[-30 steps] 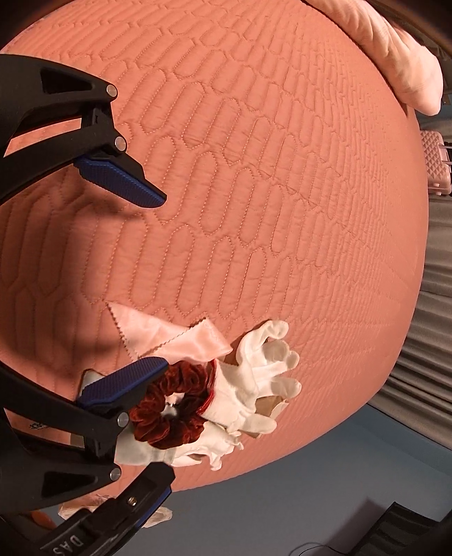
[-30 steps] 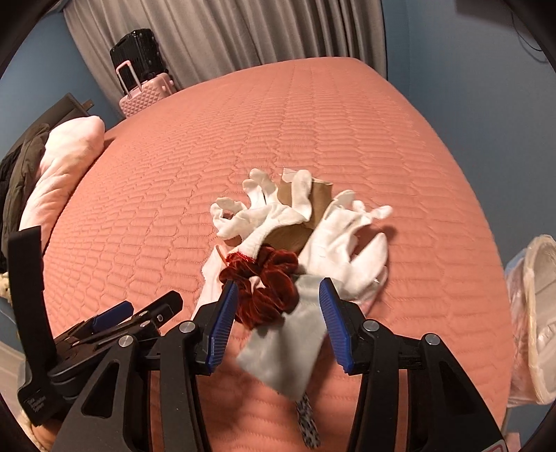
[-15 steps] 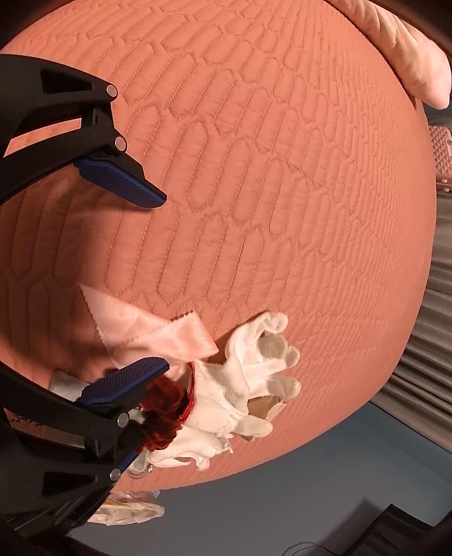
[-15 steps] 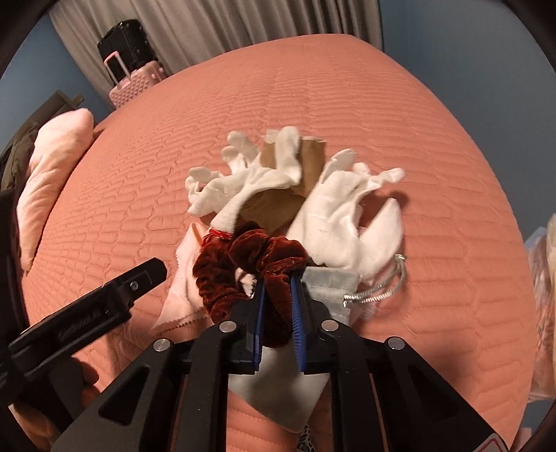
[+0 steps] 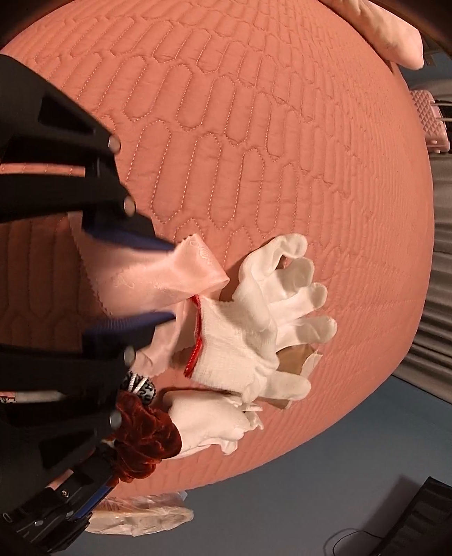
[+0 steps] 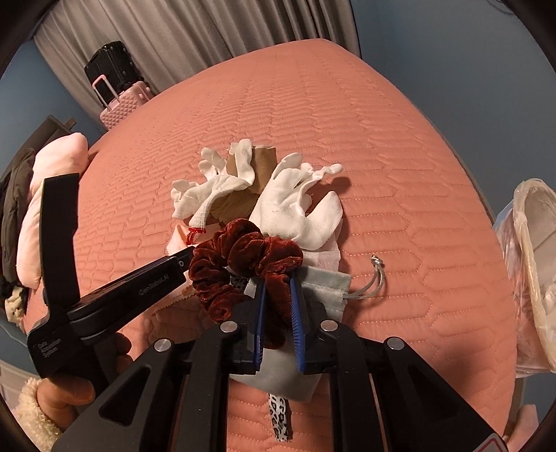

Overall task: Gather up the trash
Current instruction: 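Grasp the pink cloth with the left tool while the right tool grasps the red scrunchie, then carry both items over the wastebasket and open both tools to drop them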

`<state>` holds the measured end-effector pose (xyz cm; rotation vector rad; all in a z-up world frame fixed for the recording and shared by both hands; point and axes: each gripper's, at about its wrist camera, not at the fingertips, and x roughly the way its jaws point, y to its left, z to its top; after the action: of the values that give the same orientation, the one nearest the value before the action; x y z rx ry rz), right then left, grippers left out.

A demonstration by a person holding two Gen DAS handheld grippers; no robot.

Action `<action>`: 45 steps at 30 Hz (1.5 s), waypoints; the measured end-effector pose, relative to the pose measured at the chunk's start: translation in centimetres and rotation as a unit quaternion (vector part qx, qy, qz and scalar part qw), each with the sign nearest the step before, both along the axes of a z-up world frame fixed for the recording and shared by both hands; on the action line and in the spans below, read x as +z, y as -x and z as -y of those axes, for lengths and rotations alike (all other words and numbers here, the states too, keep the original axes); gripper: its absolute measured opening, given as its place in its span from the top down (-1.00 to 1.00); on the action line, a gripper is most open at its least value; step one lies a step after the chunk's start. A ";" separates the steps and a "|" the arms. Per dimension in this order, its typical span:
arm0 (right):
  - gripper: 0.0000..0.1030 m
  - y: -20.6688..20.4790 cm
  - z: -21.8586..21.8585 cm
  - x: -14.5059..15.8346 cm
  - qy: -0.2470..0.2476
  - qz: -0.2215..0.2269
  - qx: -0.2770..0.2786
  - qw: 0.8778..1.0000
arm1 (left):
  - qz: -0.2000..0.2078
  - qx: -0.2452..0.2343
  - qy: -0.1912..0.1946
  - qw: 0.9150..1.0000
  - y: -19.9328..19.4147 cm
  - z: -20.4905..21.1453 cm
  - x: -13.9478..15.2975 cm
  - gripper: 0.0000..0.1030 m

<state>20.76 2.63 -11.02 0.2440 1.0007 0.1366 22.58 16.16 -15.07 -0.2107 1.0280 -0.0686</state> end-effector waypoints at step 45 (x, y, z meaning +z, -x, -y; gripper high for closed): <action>0.76 14.6 23.4 19.0 -0.006 0.204 -0.185 0.961 | 0.196 -0.256 0.022 0.946 12.7 25.7 20.2 0.92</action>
<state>6.13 -20.79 7.99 0.3912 0.5307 -0.1445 9.91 -9.49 5.12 0.0368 0.6608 -0.5843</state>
